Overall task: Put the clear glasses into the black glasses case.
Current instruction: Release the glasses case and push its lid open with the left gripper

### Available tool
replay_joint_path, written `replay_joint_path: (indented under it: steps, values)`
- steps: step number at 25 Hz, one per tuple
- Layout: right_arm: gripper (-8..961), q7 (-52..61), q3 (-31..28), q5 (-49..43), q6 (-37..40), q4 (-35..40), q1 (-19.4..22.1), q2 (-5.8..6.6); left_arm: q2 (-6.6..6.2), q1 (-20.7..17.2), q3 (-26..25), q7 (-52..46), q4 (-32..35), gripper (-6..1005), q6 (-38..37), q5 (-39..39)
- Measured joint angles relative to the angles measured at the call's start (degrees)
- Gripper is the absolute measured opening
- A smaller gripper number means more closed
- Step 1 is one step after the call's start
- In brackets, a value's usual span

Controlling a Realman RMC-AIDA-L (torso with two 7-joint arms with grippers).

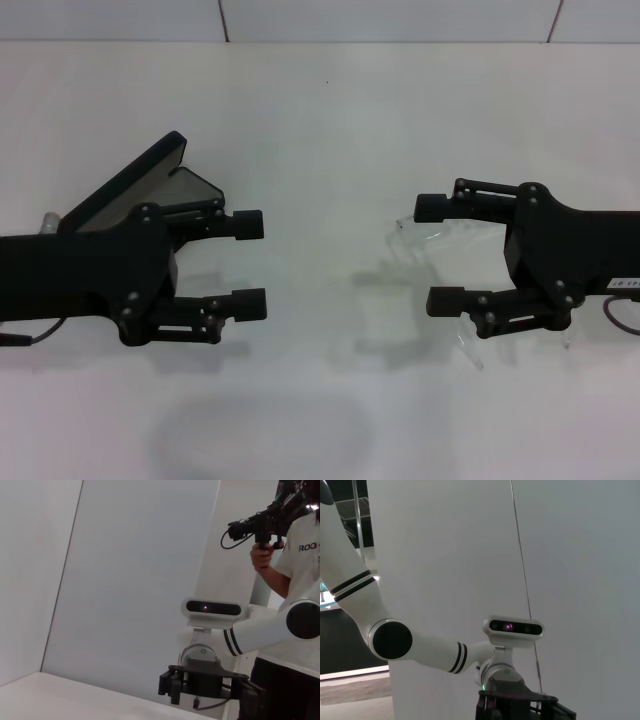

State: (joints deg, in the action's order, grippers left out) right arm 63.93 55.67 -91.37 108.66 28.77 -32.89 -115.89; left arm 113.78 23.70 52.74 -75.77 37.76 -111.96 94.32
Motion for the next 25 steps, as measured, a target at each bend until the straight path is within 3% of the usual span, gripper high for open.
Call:
replay_joint_path:
  steps: [15,19,22,25]
  values:
    - [840,-1.1,0.0,0.1,-1.1,-0.5,0.7,-0.16,0.23,0.2,-0.1,-0.7,-0.1,813,0.2,0.0]
    - [839,-2.0,-0.4,0.2,-2.1,-0.8,0.9,-0.16,0.63,0.3,-2.1,-6.8,1.0,812,1.9,-0.2]
    - [839,-2.5,-0.7,1.5,-4.2,-1.2,1.4,0.1,0.89,0.4,-3.1,-19.7,8.9,812,6.1,1.6]
    - [839,-2.8,-1.0,2.5,-5.8,-1.1,2.3,0.3,1.87,-0.3,-3.2,-32.1,23.5,811,8.6,3.6]
